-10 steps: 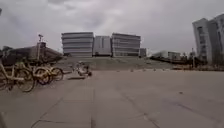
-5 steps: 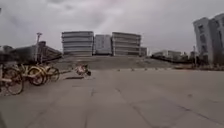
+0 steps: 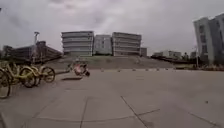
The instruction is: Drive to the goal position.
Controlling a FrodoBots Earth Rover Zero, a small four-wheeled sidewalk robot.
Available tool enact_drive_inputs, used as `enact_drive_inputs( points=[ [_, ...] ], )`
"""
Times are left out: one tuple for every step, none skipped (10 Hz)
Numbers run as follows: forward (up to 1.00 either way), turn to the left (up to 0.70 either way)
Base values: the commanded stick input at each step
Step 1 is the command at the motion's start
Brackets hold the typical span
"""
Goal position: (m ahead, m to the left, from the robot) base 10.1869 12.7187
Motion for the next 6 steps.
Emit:
enact_drive_inputs(
  points=[
    [0.7,-0.01],
    [0.7,-0.01],
    [0.7,-0.01],
    [0.7,-0.01],
    [0.7,-0.01],
    [0.7,-0.01]
  ],
)
